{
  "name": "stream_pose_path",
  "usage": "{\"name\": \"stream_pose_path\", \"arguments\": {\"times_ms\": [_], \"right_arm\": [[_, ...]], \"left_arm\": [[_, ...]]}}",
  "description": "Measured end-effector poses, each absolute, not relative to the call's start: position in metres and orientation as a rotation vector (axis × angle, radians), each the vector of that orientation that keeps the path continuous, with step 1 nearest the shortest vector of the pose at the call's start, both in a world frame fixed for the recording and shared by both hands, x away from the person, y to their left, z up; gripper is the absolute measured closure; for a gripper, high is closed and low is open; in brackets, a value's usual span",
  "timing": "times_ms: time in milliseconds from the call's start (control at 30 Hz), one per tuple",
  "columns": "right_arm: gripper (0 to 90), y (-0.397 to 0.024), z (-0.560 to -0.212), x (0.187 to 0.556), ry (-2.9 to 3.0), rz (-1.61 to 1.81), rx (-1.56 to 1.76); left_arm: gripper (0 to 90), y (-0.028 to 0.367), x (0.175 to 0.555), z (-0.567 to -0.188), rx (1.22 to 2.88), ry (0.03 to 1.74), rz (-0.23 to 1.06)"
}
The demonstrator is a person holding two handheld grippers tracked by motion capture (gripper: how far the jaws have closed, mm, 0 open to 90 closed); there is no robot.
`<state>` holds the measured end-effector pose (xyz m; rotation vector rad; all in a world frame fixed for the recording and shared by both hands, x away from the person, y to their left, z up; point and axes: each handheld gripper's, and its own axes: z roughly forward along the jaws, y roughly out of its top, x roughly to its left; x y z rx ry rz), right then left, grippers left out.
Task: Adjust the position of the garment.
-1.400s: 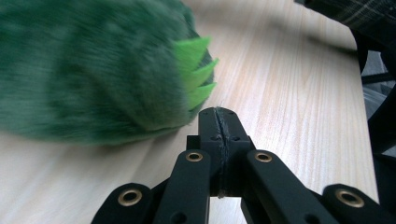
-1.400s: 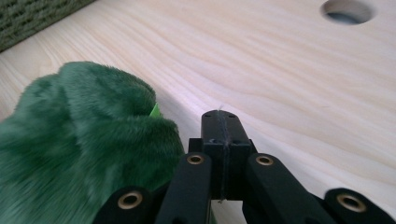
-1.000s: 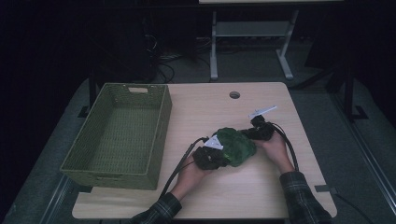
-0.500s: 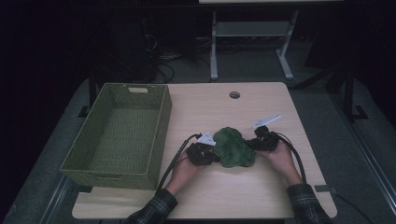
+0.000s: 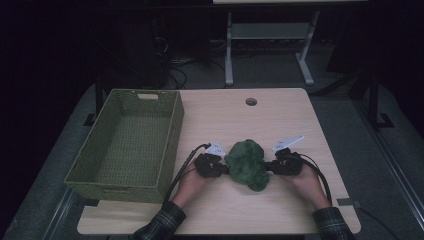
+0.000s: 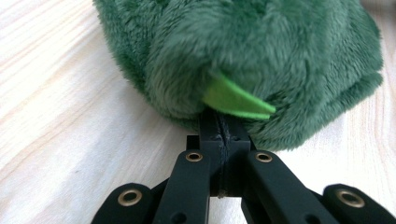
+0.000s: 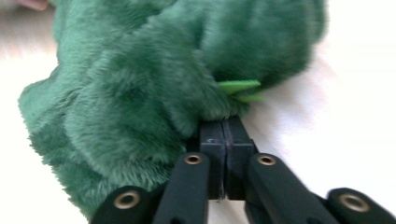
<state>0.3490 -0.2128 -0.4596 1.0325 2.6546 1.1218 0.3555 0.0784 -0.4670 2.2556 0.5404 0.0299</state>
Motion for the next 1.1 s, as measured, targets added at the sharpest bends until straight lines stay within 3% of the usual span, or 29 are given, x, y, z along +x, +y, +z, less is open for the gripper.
{"name": "stream_pose_path", "arguments": {"times_ms": [133,267,500,600,733,1100], "right_arm": [[79.4,-0.23,-0.453,0.342,2.536,1.184,1.101],[54.8,-0.248,-0.457,0.331,2.407,1.158,1.174],[26.0,-0.272,-0.475,0.319,2.329,1.007,1.272],[19.8,-0.276,-0.479,0.315,2.304,0.98,1.253],[14.1,-0.282,-0.483,0.312,2.271,0.998,1.263],[14.2,-0.283,-0.483,0.311,2.269,0.995,1.267]], "left_arm": [[86.8,0.088,0.351,-0.459,2.248,0.547,0.064],[81.9,0.097,0.344,-0.449,2.262,0.529,0.088],[56.3,0.099,0.336,-0.433,2.301,0.491,0.145],[44.7,0.096,0.335,-0.428,2.307,0.48,0.145],[35.6,0.089,0.334,-0.419,2.331,0.437,0.165],[16.6,0.059,0.353,-0.389,2.446,0.328,0.178]]}}
